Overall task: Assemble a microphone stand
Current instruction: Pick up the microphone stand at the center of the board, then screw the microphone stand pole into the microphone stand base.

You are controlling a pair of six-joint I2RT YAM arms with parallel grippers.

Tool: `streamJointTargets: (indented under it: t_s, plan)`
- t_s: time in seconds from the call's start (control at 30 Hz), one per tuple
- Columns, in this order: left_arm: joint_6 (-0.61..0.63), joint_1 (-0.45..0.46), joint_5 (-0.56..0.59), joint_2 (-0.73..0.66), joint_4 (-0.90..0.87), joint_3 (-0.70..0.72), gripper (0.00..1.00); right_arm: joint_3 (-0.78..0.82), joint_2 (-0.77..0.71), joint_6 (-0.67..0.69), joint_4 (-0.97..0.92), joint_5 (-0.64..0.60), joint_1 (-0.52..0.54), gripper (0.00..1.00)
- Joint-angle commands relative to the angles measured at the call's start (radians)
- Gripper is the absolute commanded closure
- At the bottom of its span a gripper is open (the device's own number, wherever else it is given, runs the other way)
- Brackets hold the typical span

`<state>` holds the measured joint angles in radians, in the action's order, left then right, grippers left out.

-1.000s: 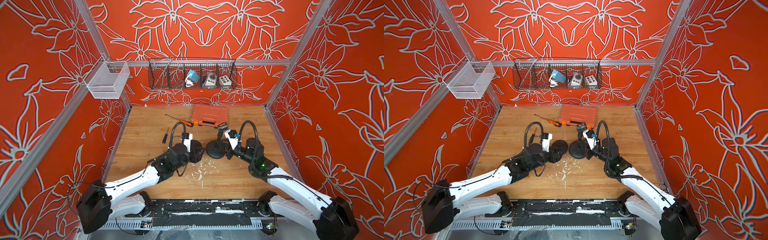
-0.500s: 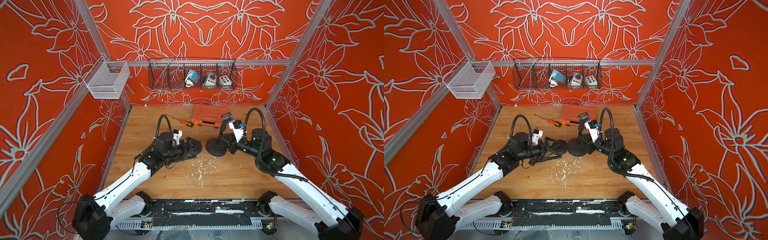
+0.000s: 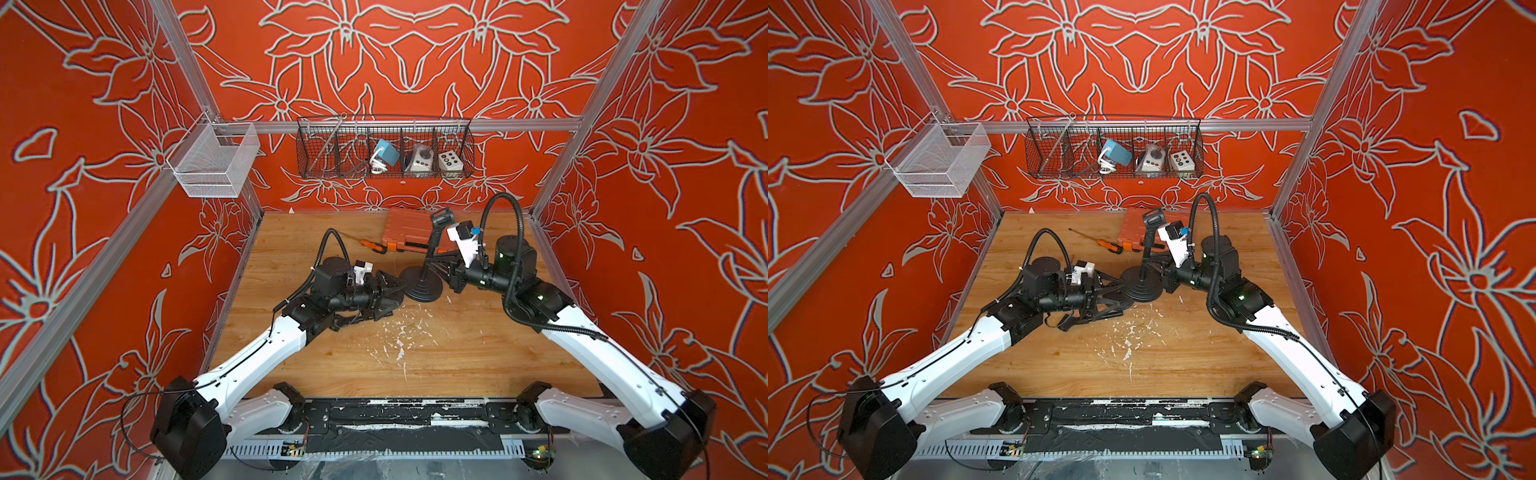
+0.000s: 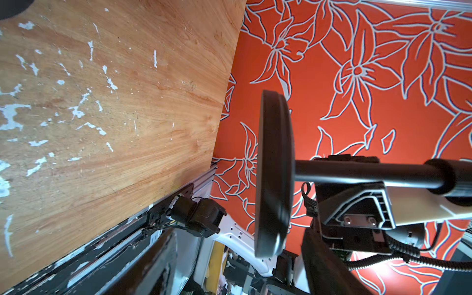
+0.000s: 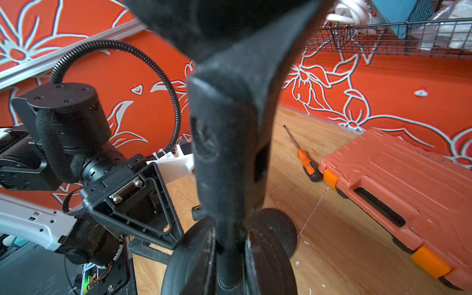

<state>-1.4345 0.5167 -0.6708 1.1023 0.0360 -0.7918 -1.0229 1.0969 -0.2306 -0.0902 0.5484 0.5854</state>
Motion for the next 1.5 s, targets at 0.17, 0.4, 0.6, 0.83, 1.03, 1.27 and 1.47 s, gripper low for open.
streamJointTargets:
  t_s: [0.17, 0.4, 0.6, 0.83, 1.03, 1.27, 1.47]
  plan:
    - [-0.103, -0.006, 0.047, -0.012, 0.057, -0.025, 0.29, -0.127, 0.055, 0.037, 0.068, 0.056, 0.045, 1.00]
    - [-0.138, -0.006, 0.072, -0.013, 0.074, -0.017, 0.42, -0.185, 0.097, 0.071, 0.061, 0.054, 0.069, 1.00]
    - [-0.157, -0.006, 0.111, -0.027, 0.117, -0.014, 0.58, -0.206, 0.115, 0.083, 0.062, 0.052, 0.086, 1.00]
    - [-0.188, -0.006, 0.148, -0.052, 0.196, 0.014, 0.75, -0.213, 0.120, 0.077, 0.072, 0.042, 0.107, 1.00]
    - [-0.231, -0.005, 0.203, -0.074, 0.315, 0.070, 0.97, -0.207, 0.116, 0.072, 0.087, -0.001, 0.130, 1.00]
    - [-0.175, -0.006, 0.262, -0.079, 0.385, 0.060, 1.00, -0.215, 0.123, 0.028, 0.063, -0.197, 0.189, 1.00]
    - [-0.158, -0.006, 0.326, -0.076, 0.457, 0.072, 1.00, -0.259, 0.157, 0.005, -0.043, -0.533, 0.300, 1.00]
